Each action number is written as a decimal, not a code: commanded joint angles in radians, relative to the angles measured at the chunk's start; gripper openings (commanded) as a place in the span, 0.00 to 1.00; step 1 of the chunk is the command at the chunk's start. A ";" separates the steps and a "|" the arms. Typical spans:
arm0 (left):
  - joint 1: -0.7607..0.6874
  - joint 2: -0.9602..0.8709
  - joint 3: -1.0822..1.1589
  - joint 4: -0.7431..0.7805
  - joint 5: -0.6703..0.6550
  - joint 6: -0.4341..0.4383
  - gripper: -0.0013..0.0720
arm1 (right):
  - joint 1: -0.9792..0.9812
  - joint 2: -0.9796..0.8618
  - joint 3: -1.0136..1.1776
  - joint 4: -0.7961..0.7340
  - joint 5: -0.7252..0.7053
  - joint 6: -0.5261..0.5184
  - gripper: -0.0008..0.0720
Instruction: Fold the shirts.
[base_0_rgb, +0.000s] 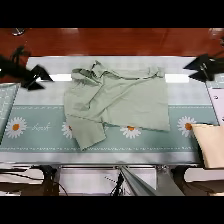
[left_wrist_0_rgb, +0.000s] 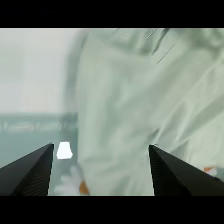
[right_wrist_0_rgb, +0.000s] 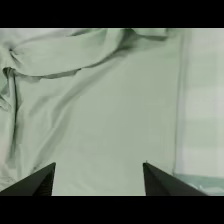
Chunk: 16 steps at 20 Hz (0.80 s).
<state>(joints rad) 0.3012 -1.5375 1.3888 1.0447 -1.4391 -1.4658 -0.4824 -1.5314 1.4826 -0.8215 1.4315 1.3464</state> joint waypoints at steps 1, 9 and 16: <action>0.102 0.129 -0.318 -0.001 0.062 0.078 0.98 | -0.089 0.268 -0.375 -0.016 -0.140 -0.102 0.86; 0.099 0.152 -0.698 -0.454 0.267 0.358 0.98 | -0.089 0.629 -1.008 0.145 -0.281 -0.164 0.86; -0.039 0.137 -0.698 -0.484 0.419 0.357 0.70 | -0.090 0.638 -1.013 0.145 -0.230 -0.180 0.86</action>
<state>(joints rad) 0.3080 -1.3987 0.6991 0.5949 -1.0893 -1.1233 -0.5713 -0.9047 0.4854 -0.6838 1.1870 1.1740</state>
